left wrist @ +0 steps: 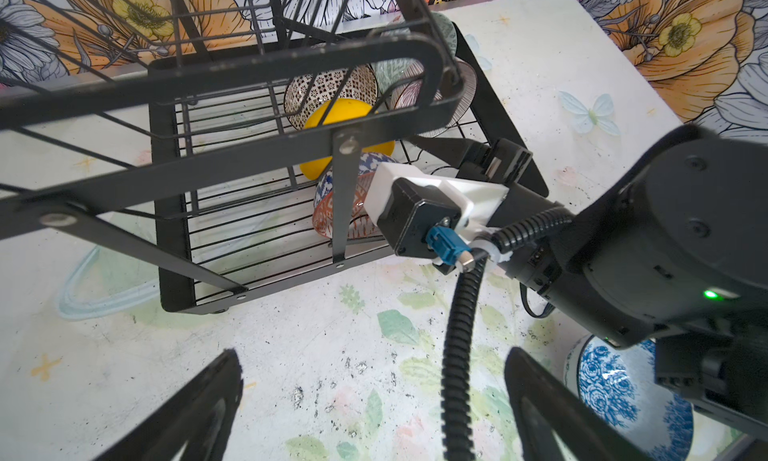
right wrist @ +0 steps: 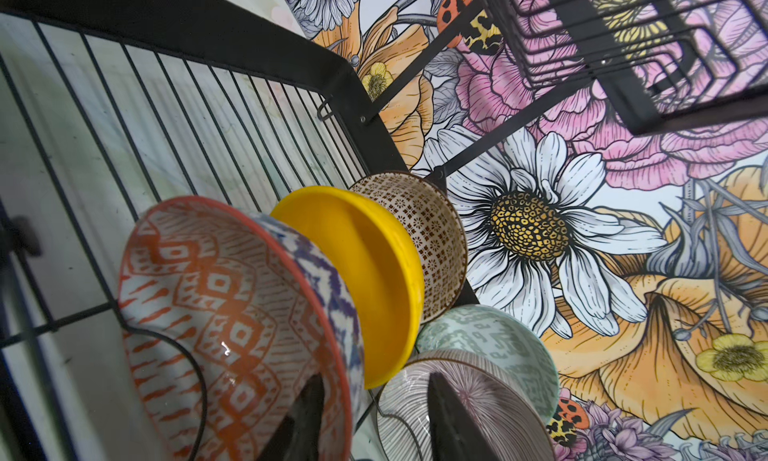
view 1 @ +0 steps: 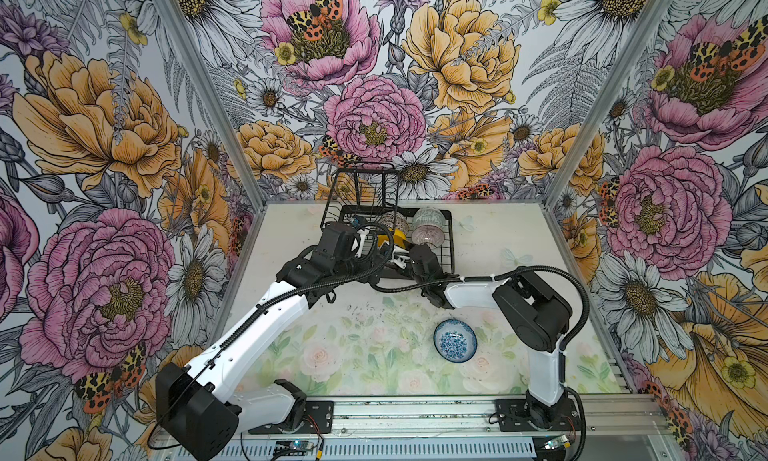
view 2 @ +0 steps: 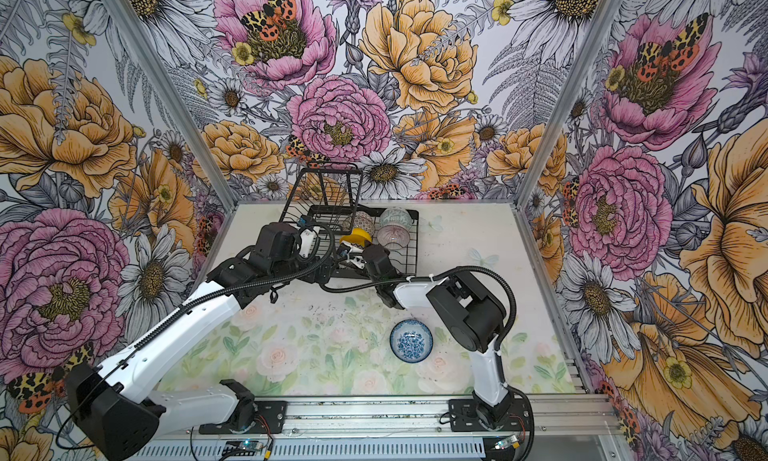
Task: Load the bowls into the dish rack
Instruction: 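Open and withdraw the right gripper from the rack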
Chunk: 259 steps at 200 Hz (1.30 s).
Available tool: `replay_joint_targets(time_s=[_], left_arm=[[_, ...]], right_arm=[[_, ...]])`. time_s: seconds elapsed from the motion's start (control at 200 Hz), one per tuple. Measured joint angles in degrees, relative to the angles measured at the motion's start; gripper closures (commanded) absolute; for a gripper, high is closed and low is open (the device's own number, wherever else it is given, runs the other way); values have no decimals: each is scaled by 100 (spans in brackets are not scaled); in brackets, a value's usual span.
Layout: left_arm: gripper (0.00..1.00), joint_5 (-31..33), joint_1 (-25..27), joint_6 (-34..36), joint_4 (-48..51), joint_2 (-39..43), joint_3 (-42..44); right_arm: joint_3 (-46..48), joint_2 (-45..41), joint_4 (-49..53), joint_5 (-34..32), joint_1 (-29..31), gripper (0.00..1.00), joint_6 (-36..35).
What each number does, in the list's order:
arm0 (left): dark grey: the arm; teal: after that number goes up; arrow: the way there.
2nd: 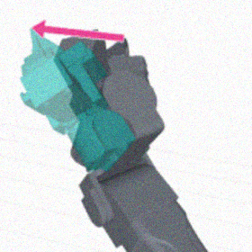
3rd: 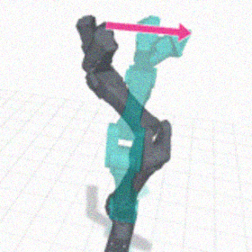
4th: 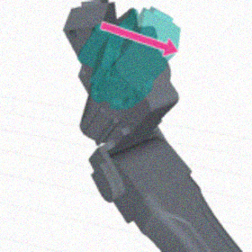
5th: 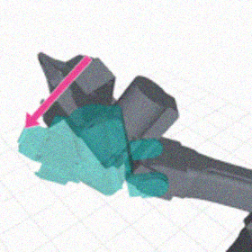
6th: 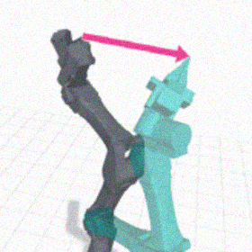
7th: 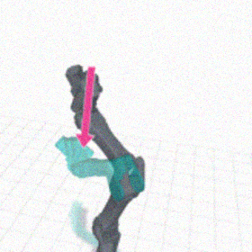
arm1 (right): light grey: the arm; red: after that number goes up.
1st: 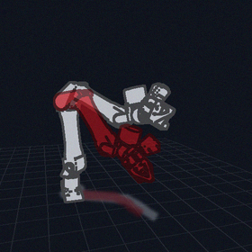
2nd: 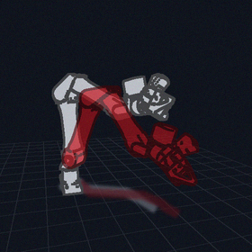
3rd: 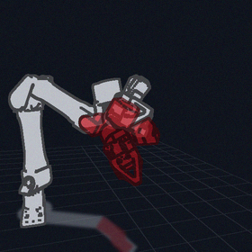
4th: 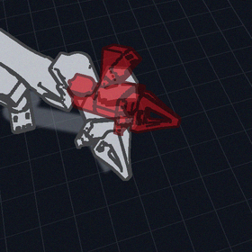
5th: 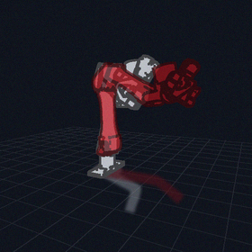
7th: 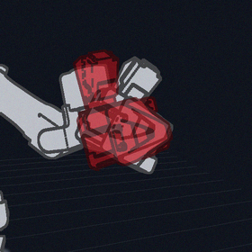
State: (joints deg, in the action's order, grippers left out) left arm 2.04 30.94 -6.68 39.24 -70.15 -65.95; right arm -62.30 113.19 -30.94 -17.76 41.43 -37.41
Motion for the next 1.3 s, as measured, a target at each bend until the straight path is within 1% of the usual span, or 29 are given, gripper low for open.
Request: replay_joint_targets(time_s=[0.04, 0.085, 0.23, 0.325, 0.39, 0.465, 0.5, 0.53, 0.711, 0.881, 0.986, 1.116, 1.296], left_arm=[[1, 0, 0, 0, 0, 2, 2], [1, 0, 0, 2, 0, 4, 2], [1, 0, 0, 2, 0, 22, 9], [1, 0, 0, 2, -2, 35, 9], [1, 0, 0, 2, -2, 37, 9], [1, 0, 0, 2, -4, 44, 9], [1, 2, 0, 2, -4, 44, 9], [1, 2, 0, 2, -4, 44, 9], [1, 2, -11, 2, -2, 85, 20], [1, -2, -87, 4, -2, 208, 122], [1, -42, -107, 7, -4, 256, 236], [1, -55, -26, 11, -2, 271, 439], [1, 96, 466, 2, 11, 225, 695]], right_arm=[[17, -26, 37, -17, 0, 45, -4], [48, -55, 66, -26, 0, 42, -4], [181, -201, 173, -74, 0, 39, -79], [262, -343, 238, -118, 0, 33, -122], [317, -450, 282, -164, 0, 24, -144], [407, -603, 345, -212, 0, 8, -238], [455, -675, 376, -240, 0, 3, -262], [501, -750, 407, -271, 0, 1, -271], [658, -1191, 754, -446, 0, 0, -249], [951, -1902, 1296, -555, -2, 0, -9], [944, -2406, 2076, -444, -83, 1, 404], [662, -2833, 3239, -125, -321, 0, 1080], [-20, -2911, 4559, 610, -804, 1, 2109]])
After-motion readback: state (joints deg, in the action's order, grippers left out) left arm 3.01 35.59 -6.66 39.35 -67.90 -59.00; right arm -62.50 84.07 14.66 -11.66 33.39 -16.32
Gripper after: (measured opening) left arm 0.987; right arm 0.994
